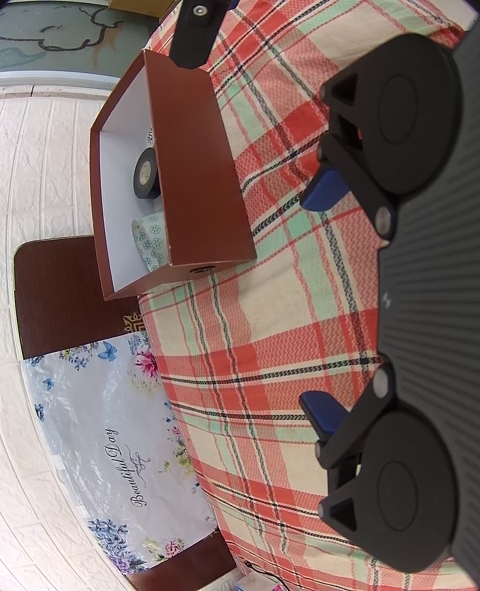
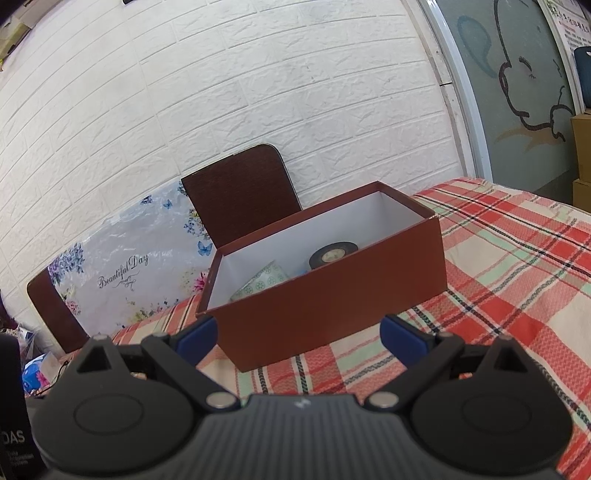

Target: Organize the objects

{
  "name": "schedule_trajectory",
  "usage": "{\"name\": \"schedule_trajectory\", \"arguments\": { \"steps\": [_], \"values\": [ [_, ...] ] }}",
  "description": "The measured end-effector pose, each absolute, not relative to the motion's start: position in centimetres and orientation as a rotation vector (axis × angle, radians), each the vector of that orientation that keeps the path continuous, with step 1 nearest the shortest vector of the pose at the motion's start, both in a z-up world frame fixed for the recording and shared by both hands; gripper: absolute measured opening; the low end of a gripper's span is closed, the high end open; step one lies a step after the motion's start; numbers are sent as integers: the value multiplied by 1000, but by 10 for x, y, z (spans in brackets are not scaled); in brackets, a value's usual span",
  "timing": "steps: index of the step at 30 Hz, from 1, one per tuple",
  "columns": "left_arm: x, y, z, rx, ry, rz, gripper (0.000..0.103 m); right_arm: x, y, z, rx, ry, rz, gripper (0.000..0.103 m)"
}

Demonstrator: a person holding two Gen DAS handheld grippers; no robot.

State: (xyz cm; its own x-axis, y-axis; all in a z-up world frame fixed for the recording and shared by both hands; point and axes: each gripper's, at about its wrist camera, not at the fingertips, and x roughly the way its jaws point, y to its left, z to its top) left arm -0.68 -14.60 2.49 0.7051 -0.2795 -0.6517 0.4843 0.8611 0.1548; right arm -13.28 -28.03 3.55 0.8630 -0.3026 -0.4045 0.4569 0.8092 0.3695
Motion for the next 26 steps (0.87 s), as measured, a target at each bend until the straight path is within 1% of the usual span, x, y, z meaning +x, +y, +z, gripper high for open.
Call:
{"name": "schedule_trajectory", "arguments": {
  "steps": [20,26],
  "values": [
    [-8,-147,24,312,673,-422,103,-134,-281,34,476,339,-412,98],
    [-10,-143,33,273,614,-450,103,-133,-281,33,470,340,-409,98]
  ]
}}
